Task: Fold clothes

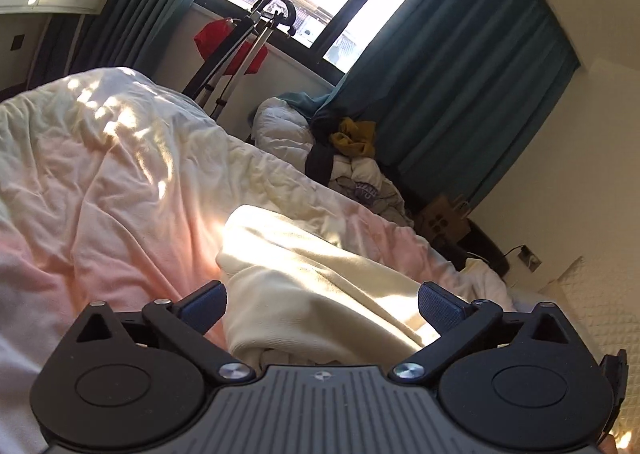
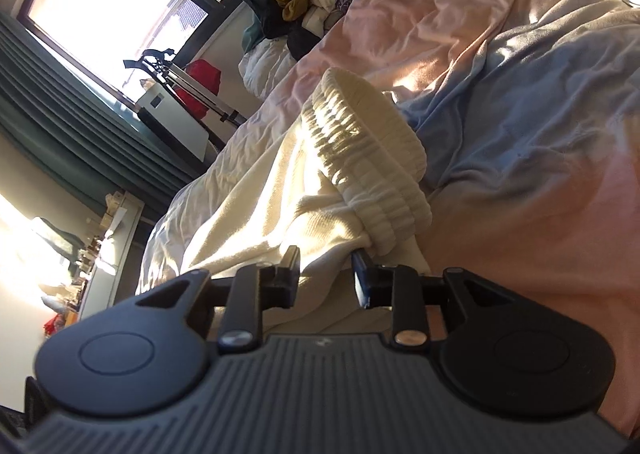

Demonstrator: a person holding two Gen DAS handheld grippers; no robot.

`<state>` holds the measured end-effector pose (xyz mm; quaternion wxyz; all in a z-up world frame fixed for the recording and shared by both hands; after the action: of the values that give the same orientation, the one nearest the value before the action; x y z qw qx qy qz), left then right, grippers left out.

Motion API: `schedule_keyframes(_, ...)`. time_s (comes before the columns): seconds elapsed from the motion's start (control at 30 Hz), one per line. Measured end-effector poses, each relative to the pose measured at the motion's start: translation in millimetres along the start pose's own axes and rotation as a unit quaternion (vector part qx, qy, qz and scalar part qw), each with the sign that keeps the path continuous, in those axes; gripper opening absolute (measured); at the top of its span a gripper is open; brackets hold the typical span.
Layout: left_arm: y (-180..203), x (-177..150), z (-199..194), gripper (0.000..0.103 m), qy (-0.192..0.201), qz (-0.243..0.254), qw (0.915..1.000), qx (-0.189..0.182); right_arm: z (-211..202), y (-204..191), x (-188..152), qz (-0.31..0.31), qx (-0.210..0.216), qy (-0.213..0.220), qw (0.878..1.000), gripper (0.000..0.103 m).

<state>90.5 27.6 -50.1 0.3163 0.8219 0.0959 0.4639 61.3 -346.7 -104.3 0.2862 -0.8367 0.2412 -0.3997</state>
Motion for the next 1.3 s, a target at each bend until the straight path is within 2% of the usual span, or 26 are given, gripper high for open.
schedule_keyframes(0.03, -2.7, -1.5, 5.8, 0.103, -0.006, -0.009, 0.9999, -0.003, -1.2, 0.6, 0.7, 0.000, -0.001, 0.003, 1.000, 0.039)
schedule_keyframes(0.1, -11.3, -5.7, 19.4, 0.103, -0.025, -0.028, 0.9993, 0.002, -4.5, -1.5, 1.7, -0.005, -0.001, 0.012, 1.000, 0.059)
schedule_keyframes(0.13, -15.5, -7.5, 26.0, 0.103, -0.034, -0.038, 0.9987, 0.004, -6.7, -4.3, 2.0, -0.011, 0.000, 0.017, 1.000, 0.065)
schedule_keyframes(0.17, -19.3, -8.7, 31.0, 0.103, -0.039, -0.047, 0.9981, 0.005, -8.8, -7.1, 2.3, -0.017, 0.001, 0.023, 1.000, 0.078)
schedule_keyframes(0.23, -26.8, -11.2, 40.8, 0.103, -0.050, -0.064, 0.9967, 0.006, -11.3, -8.5, 5.3, -0.022, -0.004, 0.033, 0.999, 0.084)
schedule_keyframes(0.37, -40.6, -20.7, 58.5, 0.101, -0.078, -0.089, 0.9929, 0.008, 4.0, 0.8, 6.9, -0.013, -0.018, 0.024, 0.999, 0.085)
schedule_keyframes(0.5, -51.7, -31.7, 74.8, 0.088, -0.109, -0.090, 0.9897, 0.026, 37.3, 25.1, 2.2, 0.014, -0.057, 0.001, 0.998, 0.084)
schedule_keyframes(0.53, -54.3, -33.0, 77.5, 0.088, -0.111, -0.090, 0.9894, 0.027, 46.3, 31.6, 0.7, 0.023, -0.066, -0.006, 0.998, 0.084)
schedule_keyframes(0.67, -62.0, -34.8, 83.7, 0.089, -0.116, -0.108, 0.9871, 0.020, 74.4, 47.7, -4.9, 0.069, -0.050, -0.022, 0.996, 0.086)
schedule_keyframes(0.77, -69.0, -34.3, 86.5, 0.089, -0.117, -0.137, 0.9836, 0.008, 72.1, 31.1, -2.8, 0.069, -0.007, -0.018, 0.997, 0.089)
schedule_keyframes(0.83, -73.4, -32.8, 88.3, 0.088, -0.115, -0.156, 0.9810, -0.003, 59.9, 17.3, 3.3, 0.074, 0.047, 0.005, 0.996, 0.089)
schedule_keyframes(0.93, -78.4, -30.3, 89.2, 0.088, -0.111, -0.188, 0.9756, -0.024, 45.0, 1.9, 12.1, 0.101, 0.129, 0.031, 0.986, 0.089)
schedule_keyframes(0.97, -80.7, -29.7, 89.5, 0.088, -0.109, -0.200, 0.9732, -0.029, 44.4, -0.5, 13.0, 0.098, 0.135, 0.034, 0.985, 0.089)
schedule_keyframes(1.17, -90.9, -27.8, 92.3, 0.091, -0.100, -0.255, 0.9598, -0.060, 69.7, 31.5, 0.9, 0.132, 0.061, -0.002, 0.989, 0.087)
schedule_keyframes(1.3, -96.3, -26.8, 96.4, 0.092, -0.103, -0.268, 0.9558, -0.064, 71.3, 29.5, -0.9, 0.139, 0.077, -0.002, 0.987, 0.088)
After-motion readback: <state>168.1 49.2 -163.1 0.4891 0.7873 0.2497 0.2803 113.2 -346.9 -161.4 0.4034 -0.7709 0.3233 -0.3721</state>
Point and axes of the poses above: each gripper's, at about its wrist camera, not at the fingertips, and z roughly the way its jaws point, y to its right, x to its top, the point moved 8 cm from there along z, roughly the way its jaws point, and after that the axes turned 3 degrees about -z, right-handed, at the moved point
